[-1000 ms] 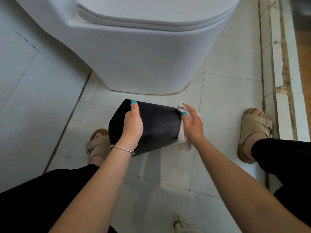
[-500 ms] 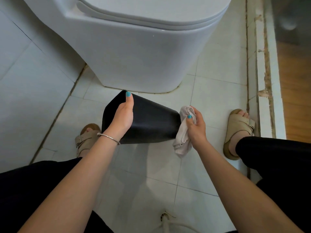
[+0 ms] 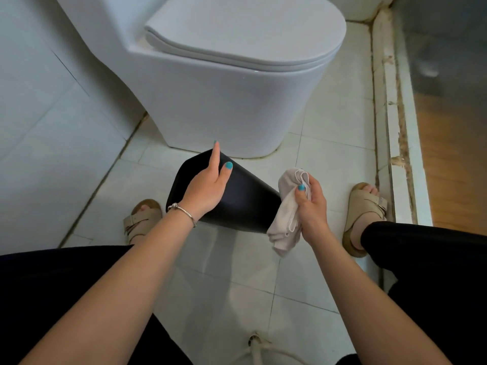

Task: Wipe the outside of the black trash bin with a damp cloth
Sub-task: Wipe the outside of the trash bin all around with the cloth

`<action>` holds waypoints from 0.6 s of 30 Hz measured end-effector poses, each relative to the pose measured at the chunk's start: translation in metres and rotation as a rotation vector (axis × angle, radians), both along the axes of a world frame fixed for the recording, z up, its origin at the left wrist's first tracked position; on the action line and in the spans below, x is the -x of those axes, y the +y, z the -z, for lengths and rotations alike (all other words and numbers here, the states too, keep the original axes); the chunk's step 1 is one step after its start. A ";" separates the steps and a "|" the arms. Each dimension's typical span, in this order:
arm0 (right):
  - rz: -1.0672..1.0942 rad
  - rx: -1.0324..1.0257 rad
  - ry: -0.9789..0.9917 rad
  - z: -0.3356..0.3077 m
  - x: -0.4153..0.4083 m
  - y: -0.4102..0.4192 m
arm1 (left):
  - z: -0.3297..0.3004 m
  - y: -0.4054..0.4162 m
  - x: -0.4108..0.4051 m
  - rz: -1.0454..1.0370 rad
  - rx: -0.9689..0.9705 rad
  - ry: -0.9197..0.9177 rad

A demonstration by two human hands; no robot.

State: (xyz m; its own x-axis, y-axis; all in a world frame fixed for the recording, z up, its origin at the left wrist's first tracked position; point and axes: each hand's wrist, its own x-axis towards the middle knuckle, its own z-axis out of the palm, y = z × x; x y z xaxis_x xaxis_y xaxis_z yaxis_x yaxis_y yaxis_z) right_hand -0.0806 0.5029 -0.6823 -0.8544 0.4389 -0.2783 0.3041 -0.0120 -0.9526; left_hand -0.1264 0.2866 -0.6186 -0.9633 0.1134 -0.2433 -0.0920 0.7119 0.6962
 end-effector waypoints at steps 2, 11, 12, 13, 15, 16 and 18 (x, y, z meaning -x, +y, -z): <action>0.011 0.011 0.000 -0.002 -0.005 0.000 | 0.001 -0.004 0.002 0.038 0.054 0.025; -0.204 -0.016 0.024 -0.014 -0.026 -0.024 | -0.006 -0.001 0.000 -0.021 0.026 0.074; -0.189 -0.005 0.020 -0.014 -0.027 -0.024 | -0.007 -0.001 -0.001 -0.032 0.026 0.076; -0.180 0.007 0.016 -0.015 -0.027 -0.025 | -0.007 0.000 -0.003 -0.040 0.042 0.079; -0.184 0.009 0.022 -0.017 -0.028 -0.025 | -0.008 0.002 -0.006 -0.038 0.095 0.100; -0.195 0.002 0.031 -0.019 -0.028 -0.026 | -0.008 0.003 -0.008 -0.029 0.108 0.113; -0.208 -0.008 0.053 -0.024 -0.027 -0.028 | -0.006 0.007 -0.012 -0.009 0.117 0.135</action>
